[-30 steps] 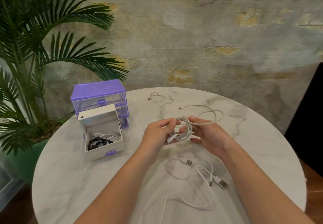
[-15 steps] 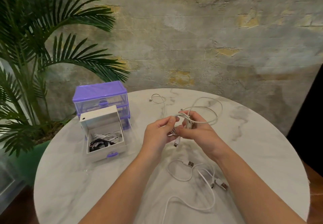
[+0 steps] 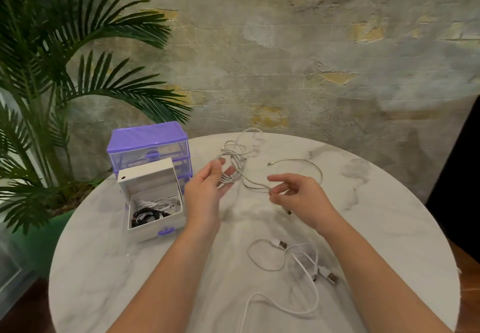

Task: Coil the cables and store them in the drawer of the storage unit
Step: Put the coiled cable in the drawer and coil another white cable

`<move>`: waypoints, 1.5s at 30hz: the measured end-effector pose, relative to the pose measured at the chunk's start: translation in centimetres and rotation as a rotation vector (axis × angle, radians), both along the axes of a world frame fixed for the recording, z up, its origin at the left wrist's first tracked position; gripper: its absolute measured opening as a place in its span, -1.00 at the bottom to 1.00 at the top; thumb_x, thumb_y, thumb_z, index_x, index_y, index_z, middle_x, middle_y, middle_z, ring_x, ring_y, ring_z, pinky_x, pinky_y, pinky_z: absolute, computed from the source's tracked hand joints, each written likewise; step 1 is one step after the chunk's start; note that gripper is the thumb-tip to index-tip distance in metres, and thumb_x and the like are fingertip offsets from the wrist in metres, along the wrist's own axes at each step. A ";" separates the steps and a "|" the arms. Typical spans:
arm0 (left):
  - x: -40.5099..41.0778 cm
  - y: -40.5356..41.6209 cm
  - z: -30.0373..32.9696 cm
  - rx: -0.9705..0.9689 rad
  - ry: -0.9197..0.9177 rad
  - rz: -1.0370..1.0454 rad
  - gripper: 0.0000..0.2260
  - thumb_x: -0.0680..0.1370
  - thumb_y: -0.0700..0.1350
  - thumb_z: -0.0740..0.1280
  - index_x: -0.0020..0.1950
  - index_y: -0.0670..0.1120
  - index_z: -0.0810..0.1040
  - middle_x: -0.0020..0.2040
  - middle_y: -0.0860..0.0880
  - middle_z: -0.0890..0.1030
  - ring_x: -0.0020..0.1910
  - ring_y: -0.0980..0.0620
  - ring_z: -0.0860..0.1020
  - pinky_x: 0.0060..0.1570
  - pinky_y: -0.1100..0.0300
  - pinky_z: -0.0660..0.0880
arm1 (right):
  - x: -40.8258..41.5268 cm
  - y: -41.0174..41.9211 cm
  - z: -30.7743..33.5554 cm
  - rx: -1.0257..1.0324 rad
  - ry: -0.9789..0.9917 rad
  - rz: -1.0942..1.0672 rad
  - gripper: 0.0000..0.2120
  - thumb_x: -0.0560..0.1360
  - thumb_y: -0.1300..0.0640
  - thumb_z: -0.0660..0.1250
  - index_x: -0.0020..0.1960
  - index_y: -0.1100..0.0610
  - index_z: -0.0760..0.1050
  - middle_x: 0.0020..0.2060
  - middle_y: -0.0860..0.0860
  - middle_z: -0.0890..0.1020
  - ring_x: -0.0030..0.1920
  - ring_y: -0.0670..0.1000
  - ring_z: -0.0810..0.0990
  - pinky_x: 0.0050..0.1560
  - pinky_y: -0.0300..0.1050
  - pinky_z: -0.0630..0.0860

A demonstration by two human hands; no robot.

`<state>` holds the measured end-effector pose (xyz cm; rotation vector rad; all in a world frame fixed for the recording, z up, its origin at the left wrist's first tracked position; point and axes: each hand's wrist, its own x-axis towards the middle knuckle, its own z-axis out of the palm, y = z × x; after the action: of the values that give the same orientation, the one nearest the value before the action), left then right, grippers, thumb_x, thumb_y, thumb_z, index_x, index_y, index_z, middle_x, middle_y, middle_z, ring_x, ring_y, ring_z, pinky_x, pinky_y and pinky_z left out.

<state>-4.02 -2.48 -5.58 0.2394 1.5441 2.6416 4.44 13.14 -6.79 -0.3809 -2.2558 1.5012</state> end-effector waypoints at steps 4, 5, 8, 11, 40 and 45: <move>-0.7 -0.8 0.5 0.074 -0.028 0.032 -0.86 0.62 -0.19 0.26 0.13 -0.18 0.55 0.02 0.05 0.63 -0.08 0.05 0.66 -0.09 0.19 0.63 | -0.3 1.3 -0.8 0.132 0.031 -0.191 -0.81 0.44 0.28 0.43 -0.11 -0.01 0.67 -0.24 -0.08 0.68 -0.27 -0.11 0.57 -0.24 -0.36 0.46; -0.7 -1.0 0.7 0.087 -0.028 0.041 -0.89 0.62 -0.19 0.26 0.08 -0.16 0.56 0.02 0.05 0.63 -0.08 0.06 0.67 -0.08 0.19 0.63 | -0.5 1.5 -1.1 0.174 0.013 -0.213 -0.80 0.45 0.28 0.41 -0.13 -0.03 0.66 -0.25 -0.09 0.66 -0.28 -0.10 0.56 -0.25 -0.34 0.45; -1.1 -1.7 1.2 0.140 -0.021 0.076 -0.90 0.62 -0.18 0.25 0.00 -0.10 0.57 0.00 0.08 0.64 -0.06 0.07 0.67 -0.05 0.16 0.63 | -0.7 2.4 -1.9 0.269 -0.054 -0.276 -0.80 0.47 0.28 0.37 -0.10 -0.01 0.64 -0.29 -0.15 0.60 -0.29 -0.15 0.53 -0.29 -0.35 0.38; -1.3 -2.1 1.5 0.140 -0.001 0.090 -0.90 0.62 -0.17 0.25 0.00 -0.08 0.57 0.04 0.05 0.64 -0.03 0.05 0.67 -0.05 0.17 0.63 | -0.8 3.3 -2.4 0.314 -0.102 -0.352 -0.80 0.48 0.28 0.34 -0.08 0.01 0.63 -0.26 -0.12 0.61 -0.26 -0.11 0.53 -0.29 -0.26 0.38; 0.7 1.4 -0.9 0.056 0.078 -0.011 -0.74 0.60 -0.14 0.27 0.23 -0.23 0.57 -0.11 0.00 0.64 -0.02 0.11 0.61 0.06 0.21 0.59 | -1.4 -0.1 -0.6 0.614 0.235 -0.220 -0.63 0.55 0.17 0.20 0.31 -0.11 0.44 0.02 -0.19 0.54 0.10 -0.09 0.42 0.09 -0.25 0.12; 1.4 1.9 -1.3 -0.045 0.131 -0.064 -0.79 0.58 -0.13 0.31 0.15 -0.14 0.64 -0.08 0.02 0.69 0.00 0.13 0.64 0.07 0.19 0.59 | -1.3 -0.2 0.3 0.647 0.519 -0.188 -0.67 0.57 0.08 0.33 0.33 -0.06 0.48 -0.04 -0.17 0.60 -0.07 -0.11 0.48 0.04 -0.39 0.33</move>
<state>-2.64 -0.56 -6.83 0.4596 1.6018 2.5862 3.12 12.94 -6.54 0.0017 -2.0538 0.6158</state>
